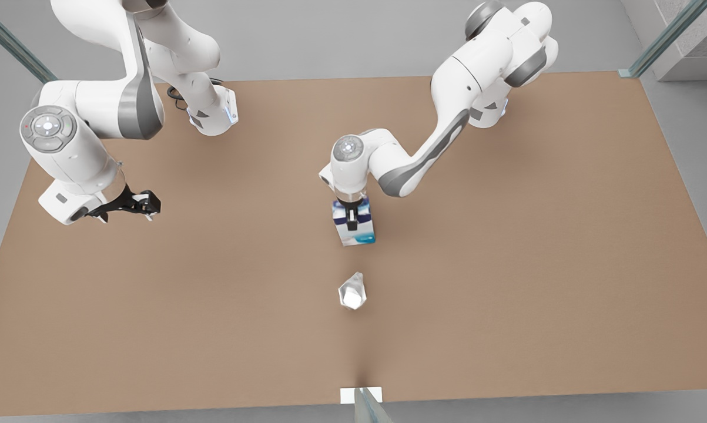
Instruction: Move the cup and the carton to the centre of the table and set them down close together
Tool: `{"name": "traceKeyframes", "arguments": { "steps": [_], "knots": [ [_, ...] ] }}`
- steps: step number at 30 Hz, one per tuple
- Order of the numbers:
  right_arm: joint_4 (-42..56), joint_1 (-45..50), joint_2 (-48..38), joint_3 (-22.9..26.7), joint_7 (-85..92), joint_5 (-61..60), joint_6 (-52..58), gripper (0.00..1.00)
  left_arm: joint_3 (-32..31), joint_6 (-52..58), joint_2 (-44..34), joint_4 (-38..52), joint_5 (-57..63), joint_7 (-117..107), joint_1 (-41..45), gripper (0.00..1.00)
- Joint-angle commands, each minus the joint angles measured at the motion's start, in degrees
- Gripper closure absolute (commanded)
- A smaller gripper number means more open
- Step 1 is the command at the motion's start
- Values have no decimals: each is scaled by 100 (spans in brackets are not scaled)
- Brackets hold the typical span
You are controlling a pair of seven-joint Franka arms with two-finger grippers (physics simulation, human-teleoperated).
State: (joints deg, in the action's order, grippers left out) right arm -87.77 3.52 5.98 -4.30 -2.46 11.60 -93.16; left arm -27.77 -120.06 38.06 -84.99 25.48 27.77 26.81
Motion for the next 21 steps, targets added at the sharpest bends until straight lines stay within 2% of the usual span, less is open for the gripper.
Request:
{"name": "traceKeyframes", "arguments": {
  "steps": [1,15,21],
  "knots": [
    [-3,8,0,0,0,0,0,0,0,0,0,17,317,0,0,0],
    [6,8,0,0,0,0,0,0,44,70,-80,246,159,-18,-53,0],
    [5,8,0,0,0,0,-9,0,26,949,-537,474,-465,-18,-106,0]
  ]
}}
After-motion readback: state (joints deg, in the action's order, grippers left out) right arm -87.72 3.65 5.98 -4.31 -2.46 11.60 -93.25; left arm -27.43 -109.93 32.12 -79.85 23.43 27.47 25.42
